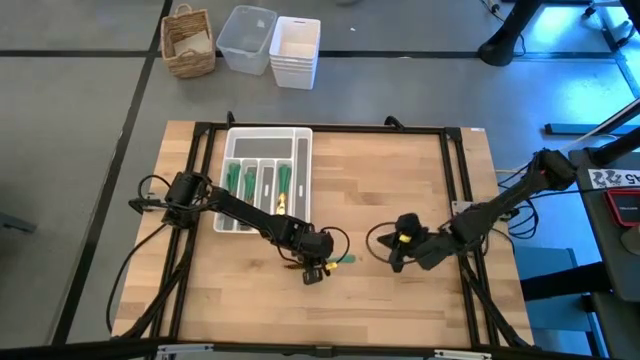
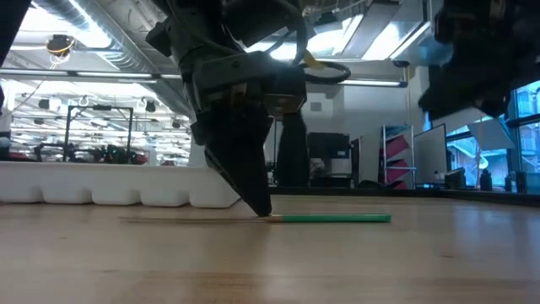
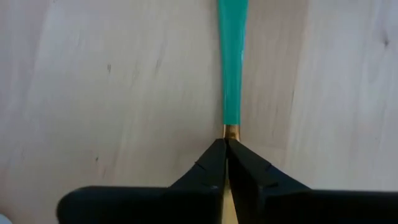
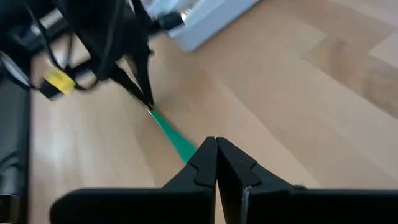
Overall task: Sort silverware
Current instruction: Put the green knife into the white silverware tray
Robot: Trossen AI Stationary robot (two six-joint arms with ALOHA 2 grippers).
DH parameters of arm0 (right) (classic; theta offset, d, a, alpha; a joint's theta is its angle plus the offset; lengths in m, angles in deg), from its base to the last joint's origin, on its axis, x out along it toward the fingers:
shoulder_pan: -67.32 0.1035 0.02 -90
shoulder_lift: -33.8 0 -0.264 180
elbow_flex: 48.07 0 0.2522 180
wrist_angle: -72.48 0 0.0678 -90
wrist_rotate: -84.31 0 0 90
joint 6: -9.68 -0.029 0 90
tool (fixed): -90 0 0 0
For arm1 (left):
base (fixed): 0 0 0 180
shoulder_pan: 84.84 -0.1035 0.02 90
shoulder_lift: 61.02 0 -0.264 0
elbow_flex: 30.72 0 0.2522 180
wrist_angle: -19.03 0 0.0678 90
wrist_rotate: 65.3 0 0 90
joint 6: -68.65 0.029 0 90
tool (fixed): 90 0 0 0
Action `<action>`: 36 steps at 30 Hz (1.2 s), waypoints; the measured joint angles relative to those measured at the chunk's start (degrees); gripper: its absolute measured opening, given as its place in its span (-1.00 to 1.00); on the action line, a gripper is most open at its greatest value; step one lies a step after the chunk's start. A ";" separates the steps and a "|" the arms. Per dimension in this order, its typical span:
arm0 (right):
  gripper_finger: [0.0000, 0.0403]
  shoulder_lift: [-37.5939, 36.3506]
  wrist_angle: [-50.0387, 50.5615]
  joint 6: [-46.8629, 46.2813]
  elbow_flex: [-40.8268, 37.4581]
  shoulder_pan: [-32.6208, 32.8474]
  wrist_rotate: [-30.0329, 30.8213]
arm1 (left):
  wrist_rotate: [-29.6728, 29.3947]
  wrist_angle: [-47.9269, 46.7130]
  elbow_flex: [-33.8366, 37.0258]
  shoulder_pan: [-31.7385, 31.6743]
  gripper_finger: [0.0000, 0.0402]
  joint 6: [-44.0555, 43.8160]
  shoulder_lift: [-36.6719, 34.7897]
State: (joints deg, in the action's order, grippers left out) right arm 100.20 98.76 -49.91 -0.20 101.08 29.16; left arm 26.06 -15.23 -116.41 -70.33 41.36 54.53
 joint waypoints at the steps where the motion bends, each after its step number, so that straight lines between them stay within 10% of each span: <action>1: -0.96 1.60 -0.62 0.03 0.00 0.00 -0.11 | 0.07 0.06 0.00 -0.11 -0.97 -0.33 0.00; 21: -0.94 22.87 -28.27 18.75 0.13 -6.23 -17.76 | 0.20 1.16 0.04 0.03 -0.98 0.63 0.00; 36: -0.16 25.27 -28.62 43.56 0.15 -14.82 -24.98 | 0.28 1.40 0.00 0.04 -0.98 1.21 0.00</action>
State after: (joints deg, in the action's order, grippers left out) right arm 125.47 70.14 -6.35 -0.05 86.26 4.18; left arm 26.34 -13.82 -116.41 -70.30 42.56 54.53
